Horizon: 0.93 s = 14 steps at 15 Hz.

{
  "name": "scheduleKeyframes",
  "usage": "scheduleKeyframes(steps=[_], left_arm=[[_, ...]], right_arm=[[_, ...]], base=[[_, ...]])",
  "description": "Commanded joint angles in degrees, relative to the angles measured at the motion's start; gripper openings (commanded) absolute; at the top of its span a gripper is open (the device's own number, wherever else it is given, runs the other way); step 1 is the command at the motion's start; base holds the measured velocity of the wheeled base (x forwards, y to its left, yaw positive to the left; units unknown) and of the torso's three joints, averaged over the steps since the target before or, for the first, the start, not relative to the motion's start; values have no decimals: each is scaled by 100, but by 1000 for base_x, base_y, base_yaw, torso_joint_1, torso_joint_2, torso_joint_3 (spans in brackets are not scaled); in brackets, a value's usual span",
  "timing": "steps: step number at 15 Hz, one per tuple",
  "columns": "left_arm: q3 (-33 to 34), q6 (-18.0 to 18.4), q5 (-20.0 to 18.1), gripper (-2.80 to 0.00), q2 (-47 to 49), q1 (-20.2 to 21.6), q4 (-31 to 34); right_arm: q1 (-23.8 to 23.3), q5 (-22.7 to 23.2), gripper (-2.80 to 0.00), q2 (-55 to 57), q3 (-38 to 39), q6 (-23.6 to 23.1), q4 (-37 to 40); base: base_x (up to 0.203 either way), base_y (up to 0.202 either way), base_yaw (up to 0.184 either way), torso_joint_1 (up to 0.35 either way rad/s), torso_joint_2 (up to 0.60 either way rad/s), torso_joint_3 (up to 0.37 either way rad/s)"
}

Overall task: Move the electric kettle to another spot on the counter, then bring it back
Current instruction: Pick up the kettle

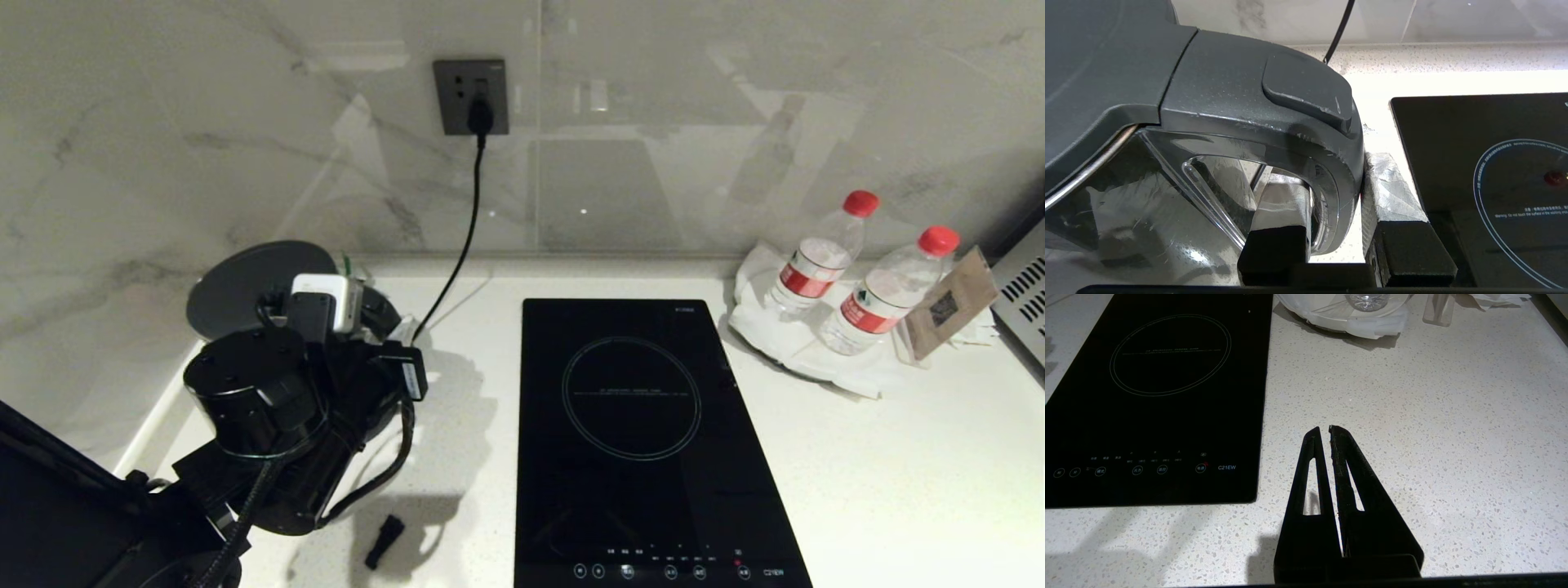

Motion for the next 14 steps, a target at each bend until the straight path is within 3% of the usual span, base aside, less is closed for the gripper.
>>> scheduleKeyframes(steps=[1,14], left_arm=[[14,-5,25,-280,51,0,-5],[-128,69,43,-280,-40,-9,-5]], right_arm=[[0,2,-280,0,0,0,0],[0,2,-280,0,0,0,4]], base=[[0,0,0,0,0,0],[0,0,0,0,0,0]])
